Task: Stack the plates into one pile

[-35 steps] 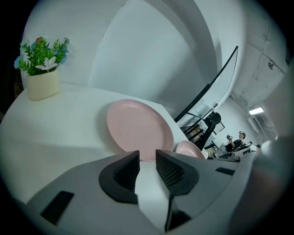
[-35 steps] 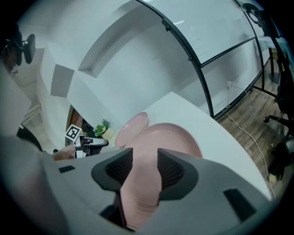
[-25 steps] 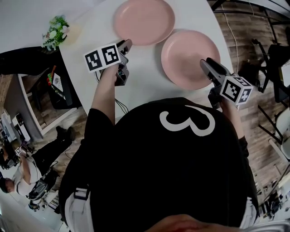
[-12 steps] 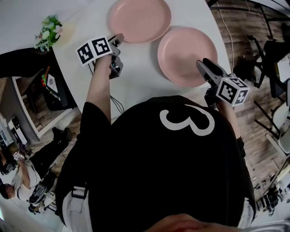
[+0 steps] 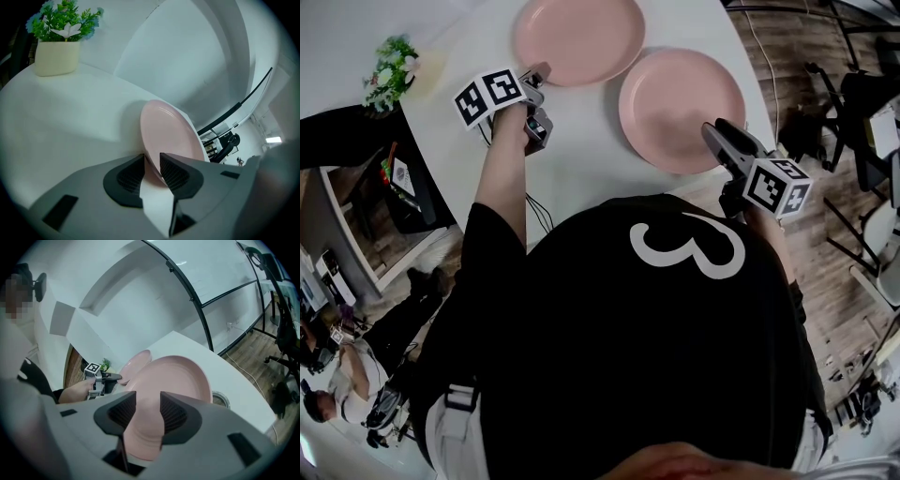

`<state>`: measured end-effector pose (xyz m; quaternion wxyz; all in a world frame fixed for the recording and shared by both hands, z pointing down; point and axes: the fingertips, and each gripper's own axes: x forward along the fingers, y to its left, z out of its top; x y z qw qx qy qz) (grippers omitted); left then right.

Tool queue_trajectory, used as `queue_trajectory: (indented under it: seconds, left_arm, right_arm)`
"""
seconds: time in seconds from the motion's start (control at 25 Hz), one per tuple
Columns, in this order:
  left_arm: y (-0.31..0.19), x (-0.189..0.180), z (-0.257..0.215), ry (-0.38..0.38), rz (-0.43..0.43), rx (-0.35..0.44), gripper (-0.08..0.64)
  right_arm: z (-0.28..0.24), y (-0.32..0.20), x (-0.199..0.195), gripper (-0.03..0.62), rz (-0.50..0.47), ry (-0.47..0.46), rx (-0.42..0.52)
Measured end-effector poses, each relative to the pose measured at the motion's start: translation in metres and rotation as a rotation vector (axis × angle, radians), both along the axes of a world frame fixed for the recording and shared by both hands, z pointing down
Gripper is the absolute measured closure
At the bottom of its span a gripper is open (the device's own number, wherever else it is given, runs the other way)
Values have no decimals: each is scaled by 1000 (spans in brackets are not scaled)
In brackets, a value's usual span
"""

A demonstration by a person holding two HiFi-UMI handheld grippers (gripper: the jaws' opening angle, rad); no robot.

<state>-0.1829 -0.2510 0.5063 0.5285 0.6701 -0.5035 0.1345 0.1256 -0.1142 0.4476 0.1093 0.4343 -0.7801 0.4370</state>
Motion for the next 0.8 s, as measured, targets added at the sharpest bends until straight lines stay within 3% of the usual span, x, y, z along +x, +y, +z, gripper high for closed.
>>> queue_trajectory:
  seconds: [0.32, 0.8]
  left_arm:
    - [-5, -5, 3, 4, -47, -22, 467]
    - [-10, -11, 4, 136, -198, -38, 505]
  right_arm:
    - [-1, 7, -3, 420, 5, 9, -2]
    - [4, 9, 6, 440, 49, 9, -7]
